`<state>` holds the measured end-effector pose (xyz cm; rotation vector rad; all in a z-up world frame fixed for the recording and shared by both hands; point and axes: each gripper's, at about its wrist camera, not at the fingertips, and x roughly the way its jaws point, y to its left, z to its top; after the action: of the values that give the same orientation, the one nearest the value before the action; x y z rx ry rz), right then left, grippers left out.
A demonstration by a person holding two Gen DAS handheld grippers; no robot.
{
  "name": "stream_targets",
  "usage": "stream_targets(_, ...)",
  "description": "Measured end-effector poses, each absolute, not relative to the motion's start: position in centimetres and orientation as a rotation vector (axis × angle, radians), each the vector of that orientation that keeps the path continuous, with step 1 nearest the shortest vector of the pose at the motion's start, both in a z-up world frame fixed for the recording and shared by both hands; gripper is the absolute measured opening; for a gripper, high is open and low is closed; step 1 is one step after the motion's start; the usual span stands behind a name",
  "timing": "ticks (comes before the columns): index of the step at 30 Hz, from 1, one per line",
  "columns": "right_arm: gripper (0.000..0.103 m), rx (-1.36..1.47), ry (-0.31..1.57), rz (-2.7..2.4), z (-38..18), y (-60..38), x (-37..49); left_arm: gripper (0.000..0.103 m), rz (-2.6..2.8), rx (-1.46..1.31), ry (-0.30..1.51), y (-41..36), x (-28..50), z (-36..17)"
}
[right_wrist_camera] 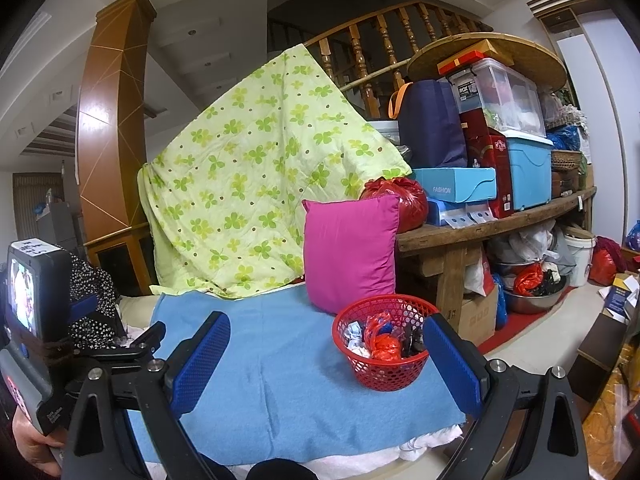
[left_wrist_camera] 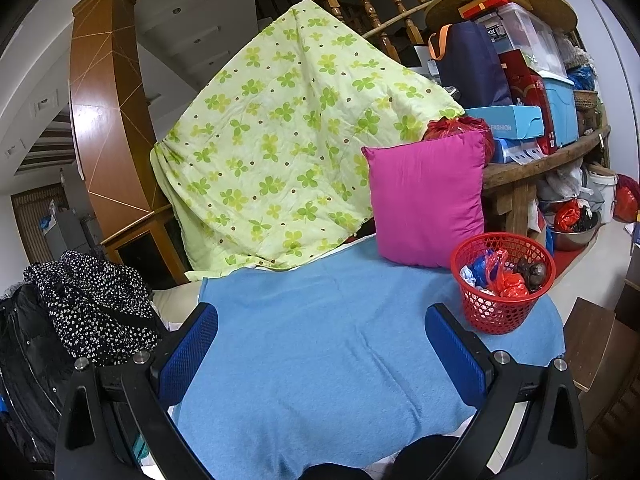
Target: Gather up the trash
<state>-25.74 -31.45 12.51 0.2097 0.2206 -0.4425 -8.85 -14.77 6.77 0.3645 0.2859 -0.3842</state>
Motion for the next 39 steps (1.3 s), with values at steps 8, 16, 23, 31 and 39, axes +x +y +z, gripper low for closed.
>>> stream_targets(8,0.099,0.205,0.216,-0.442,12.42,-31.32,-25.51,0.103,-0.383,0.360,0.290,-14.39,-8.57,6.70)
stream_targets(16,0.099,0.199,0.216,-0.443,12.42,-31.05,-25.16,0.103,-0.383,0.359,0.291,-14.30,-8.52,6.70)
stream_targets(23,0.099,0.197,0.217,-0.444,12.42,-30.78,-25.16,0.103,-0.380,0.359,0.294,-14.10,-8.45,6.47)
stream_targets(31,0.099,0.195,0.216,-0.443,12.43,-30.72,-25.15,0.103,-0.380,0.358,0.295,-13.93,-8.41,6.33)
stream_targets(39,0.099,0.193,0.217,-0.444,12.40,-30.63,-25.15,0.103,-0.380,0.359,0.296,-13.92,-8.35,6.28)
